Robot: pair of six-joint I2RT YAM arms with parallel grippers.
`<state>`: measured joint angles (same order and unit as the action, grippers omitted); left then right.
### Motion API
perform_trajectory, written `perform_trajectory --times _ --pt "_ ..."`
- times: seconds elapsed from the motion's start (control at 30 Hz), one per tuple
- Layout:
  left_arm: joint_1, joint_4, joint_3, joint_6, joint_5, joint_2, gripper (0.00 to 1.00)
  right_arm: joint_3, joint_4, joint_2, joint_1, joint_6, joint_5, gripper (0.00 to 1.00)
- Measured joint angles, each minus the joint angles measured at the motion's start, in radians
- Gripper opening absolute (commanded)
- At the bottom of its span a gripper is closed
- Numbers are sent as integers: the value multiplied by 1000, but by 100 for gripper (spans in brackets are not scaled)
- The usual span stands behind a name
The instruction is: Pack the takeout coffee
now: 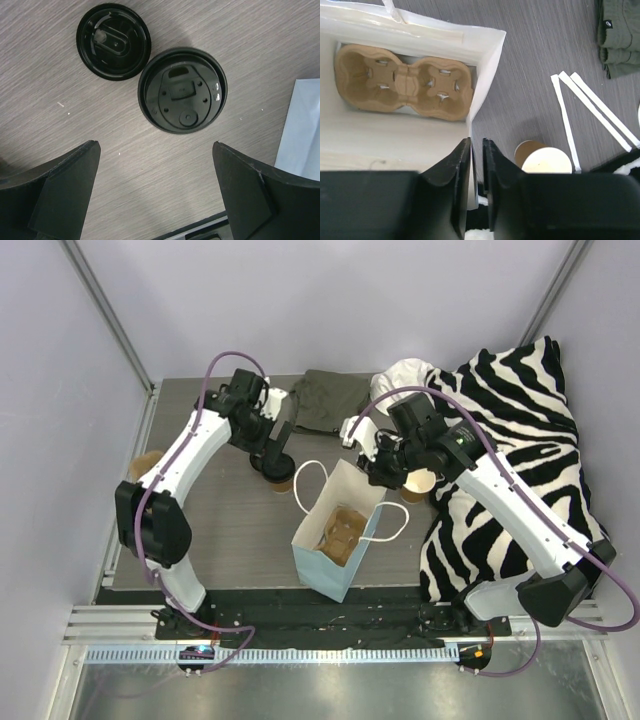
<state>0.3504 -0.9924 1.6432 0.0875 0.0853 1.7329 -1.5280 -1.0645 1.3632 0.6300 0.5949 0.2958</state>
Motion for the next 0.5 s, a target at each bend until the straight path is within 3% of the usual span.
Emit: perform_trajectory --times 0.5 --pt "73 -13 56 -8 -53 118 100 -5 18 -2 -17 -38 -33 71"
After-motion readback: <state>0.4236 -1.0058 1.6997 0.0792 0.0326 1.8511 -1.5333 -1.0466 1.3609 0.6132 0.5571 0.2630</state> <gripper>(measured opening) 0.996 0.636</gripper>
